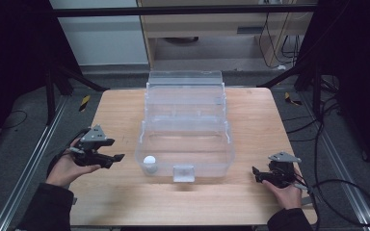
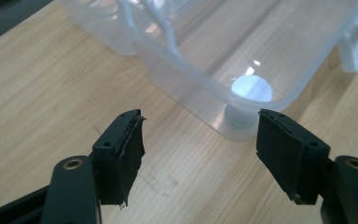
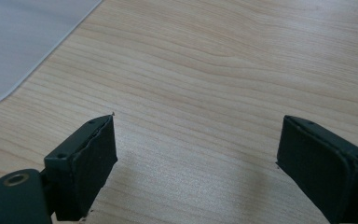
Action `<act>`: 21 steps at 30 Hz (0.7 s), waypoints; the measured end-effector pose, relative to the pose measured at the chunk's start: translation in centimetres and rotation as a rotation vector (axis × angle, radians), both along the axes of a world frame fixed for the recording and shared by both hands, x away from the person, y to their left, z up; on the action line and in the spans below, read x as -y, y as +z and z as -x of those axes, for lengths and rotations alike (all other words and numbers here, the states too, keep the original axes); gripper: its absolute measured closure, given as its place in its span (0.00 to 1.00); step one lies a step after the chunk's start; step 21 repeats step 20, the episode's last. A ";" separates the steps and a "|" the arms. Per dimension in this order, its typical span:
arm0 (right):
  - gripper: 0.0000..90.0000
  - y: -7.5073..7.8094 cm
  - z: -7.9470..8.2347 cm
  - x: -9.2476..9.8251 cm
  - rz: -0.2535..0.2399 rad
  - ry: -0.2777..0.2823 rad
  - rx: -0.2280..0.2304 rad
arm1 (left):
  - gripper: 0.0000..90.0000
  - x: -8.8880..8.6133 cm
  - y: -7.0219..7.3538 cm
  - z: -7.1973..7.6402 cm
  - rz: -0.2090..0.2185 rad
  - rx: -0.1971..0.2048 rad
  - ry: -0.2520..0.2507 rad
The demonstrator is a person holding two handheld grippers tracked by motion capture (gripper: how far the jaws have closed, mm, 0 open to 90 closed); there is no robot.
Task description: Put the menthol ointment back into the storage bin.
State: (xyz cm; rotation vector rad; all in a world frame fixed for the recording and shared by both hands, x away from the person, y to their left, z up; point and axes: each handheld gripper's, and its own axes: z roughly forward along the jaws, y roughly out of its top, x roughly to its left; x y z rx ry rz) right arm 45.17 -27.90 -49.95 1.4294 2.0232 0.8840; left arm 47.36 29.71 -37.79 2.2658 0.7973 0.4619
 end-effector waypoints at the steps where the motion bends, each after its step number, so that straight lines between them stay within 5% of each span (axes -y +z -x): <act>1: 0.15 0.0 0.0 0.0 0.001 0.002 0.001 | 0.34 -0.2 -0.6 0.3 0.012 0.011 0.034; 13: 0.17 0.3 0.2 0.2 -0.031 0.005 0.009 | 0.31 -2.9 -6.9 2.7 0.205 0.081 0.412; 19: 0.17 0.5 0.3 0.4 -0.043 0.000 0.017 | 0.31 -4.5 -7.9 3.6 0.237 0.132 0.609; 21: 0.17 0.5 0.3 0.4 -0.041 0.001 0.021 | 0.31 -4.7 -8.1 3.8 0.235 0.138 0.635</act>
